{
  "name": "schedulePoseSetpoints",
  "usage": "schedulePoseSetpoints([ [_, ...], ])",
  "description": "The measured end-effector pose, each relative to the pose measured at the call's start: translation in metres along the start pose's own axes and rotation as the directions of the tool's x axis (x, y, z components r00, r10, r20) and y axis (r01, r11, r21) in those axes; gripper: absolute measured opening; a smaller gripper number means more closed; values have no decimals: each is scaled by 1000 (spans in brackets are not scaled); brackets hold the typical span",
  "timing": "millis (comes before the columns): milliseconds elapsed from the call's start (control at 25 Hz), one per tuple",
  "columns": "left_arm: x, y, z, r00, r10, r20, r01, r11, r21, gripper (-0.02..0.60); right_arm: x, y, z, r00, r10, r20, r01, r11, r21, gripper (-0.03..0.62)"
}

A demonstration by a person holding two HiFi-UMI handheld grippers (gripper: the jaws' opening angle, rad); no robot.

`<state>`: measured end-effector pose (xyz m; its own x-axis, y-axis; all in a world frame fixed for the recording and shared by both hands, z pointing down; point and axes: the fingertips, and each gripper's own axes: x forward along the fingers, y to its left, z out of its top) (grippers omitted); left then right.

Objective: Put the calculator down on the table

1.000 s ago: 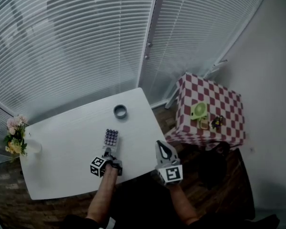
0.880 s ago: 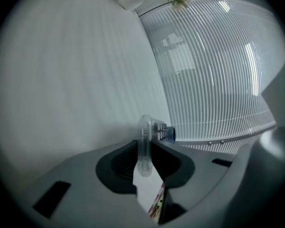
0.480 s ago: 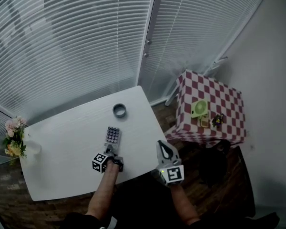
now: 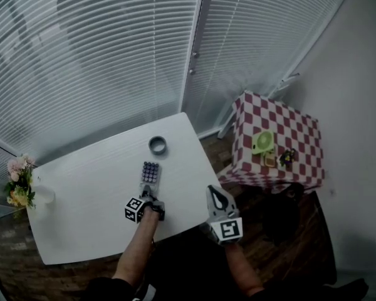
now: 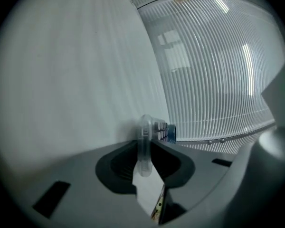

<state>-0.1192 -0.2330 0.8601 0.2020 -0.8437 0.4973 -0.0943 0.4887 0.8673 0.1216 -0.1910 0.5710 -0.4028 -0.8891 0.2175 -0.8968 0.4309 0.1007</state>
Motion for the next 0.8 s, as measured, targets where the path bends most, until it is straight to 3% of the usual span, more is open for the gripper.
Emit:
schedulePoseSetpoints([
  [120,2,-1,1,1000,5,-3,-5,1000,-5,84,-1,2,-6,999,2,-33,-2,1000,3,6],
  [320,0,-7,-2,998,-47,-42,46,999,-25,114,3,4,8,1000,3,22,-3,1000,10,6],
  [800,-32,7,7,995,-93,-44,91,995,-40,157,7,6,10,1000,8,24,-8,1000,27,6],
])
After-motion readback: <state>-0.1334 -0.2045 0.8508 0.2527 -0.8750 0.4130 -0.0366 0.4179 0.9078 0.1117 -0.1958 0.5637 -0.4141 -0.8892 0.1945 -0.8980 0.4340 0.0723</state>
